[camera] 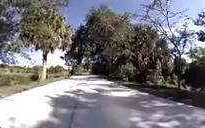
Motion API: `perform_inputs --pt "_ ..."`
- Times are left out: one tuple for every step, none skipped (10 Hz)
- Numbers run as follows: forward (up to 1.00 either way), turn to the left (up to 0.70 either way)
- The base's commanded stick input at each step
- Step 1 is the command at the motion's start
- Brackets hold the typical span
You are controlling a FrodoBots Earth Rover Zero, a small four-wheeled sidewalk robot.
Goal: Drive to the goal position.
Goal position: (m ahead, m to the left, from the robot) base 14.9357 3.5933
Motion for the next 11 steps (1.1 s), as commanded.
perform_inputs --pt "0.85 0.0" --pt "0.85 0.0" --pt "0.85 0.0" --pt "0.85 0.0" --pt "0.85 0.0" --pt "0.85 0.0" --pt "0.85 0.12" --pt "0.85 0.34" --pt "0.85 0.3" --pt "0.85 0.19" --pt "0.85 0.02"
